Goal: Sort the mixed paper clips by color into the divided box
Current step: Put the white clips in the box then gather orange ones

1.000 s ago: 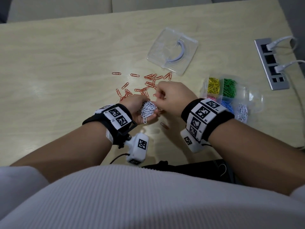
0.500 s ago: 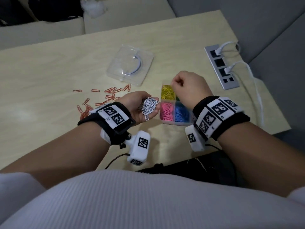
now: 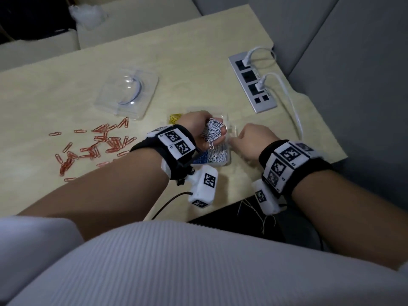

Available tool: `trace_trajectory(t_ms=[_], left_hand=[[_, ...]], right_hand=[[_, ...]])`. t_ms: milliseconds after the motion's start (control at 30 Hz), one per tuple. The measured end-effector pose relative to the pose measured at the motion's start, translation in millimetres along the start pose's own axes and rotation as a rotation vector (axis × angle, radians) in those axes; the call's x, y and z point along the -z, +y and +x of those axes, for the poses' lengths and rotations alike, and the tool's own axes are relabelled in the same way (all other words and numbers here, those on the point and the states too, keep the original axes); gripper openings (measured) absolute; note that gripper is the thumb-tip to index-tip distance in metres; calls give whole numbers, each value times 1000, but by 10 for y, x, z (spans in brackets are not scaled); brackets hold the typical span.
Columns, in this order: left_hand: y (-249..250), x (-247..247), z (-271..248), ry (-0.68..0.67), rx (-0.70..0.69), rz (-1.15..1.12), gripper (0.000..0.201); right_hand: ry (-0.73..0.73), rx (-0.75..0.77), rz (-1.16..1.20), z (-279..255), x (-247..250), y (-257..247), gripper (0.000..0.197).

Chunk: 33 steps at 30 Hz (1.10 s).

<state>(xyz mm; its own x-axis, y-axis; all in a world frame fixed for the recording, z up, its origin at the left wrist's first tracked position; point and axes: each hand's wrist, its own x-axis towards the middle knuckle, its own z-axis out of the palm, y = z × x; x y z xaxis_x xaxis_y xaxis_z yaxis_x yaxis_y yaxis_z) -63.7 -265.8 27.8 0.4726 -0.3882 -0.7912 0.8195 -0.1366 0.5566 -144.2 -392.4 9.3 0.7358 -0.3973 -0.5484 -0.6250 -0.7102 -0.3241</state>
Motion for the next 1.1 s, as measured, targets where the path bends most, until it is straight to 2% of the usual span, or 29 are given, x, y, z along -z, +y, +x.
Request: trace_trajectory(t_ms=[200, 367, 467, 600, 733, 867, 1100], left_hand=[[-85, -136, 46, 125, -142, 2, 30], [-137, -159, 55, 215, -211, 74, 32], [-153, -177, 42, 202, -218, 70, 37], [-224, -190, 50, 191, -252, 72, 37], [-262, -178, 62, 191, -337, 125, 23], [-205, -81, 42, 210, -406, 205, 17], [-301, -94, 31, 221, -434, 205, 23]], right_hand=[[-9, 75, -48, 5, -46, 30, 33], [19, 182, -60, 70, 35, 161, 38], [139, 198, -67, 170, 106, 363, 39], [201, 205, -145, 284, 55, 426, 34], [133, 223, -73, 351, 2, 221, 35], [113, 203, -52, 321, -6, 148, 32], [131, 225, 8, 231, -46, 143, 25]])
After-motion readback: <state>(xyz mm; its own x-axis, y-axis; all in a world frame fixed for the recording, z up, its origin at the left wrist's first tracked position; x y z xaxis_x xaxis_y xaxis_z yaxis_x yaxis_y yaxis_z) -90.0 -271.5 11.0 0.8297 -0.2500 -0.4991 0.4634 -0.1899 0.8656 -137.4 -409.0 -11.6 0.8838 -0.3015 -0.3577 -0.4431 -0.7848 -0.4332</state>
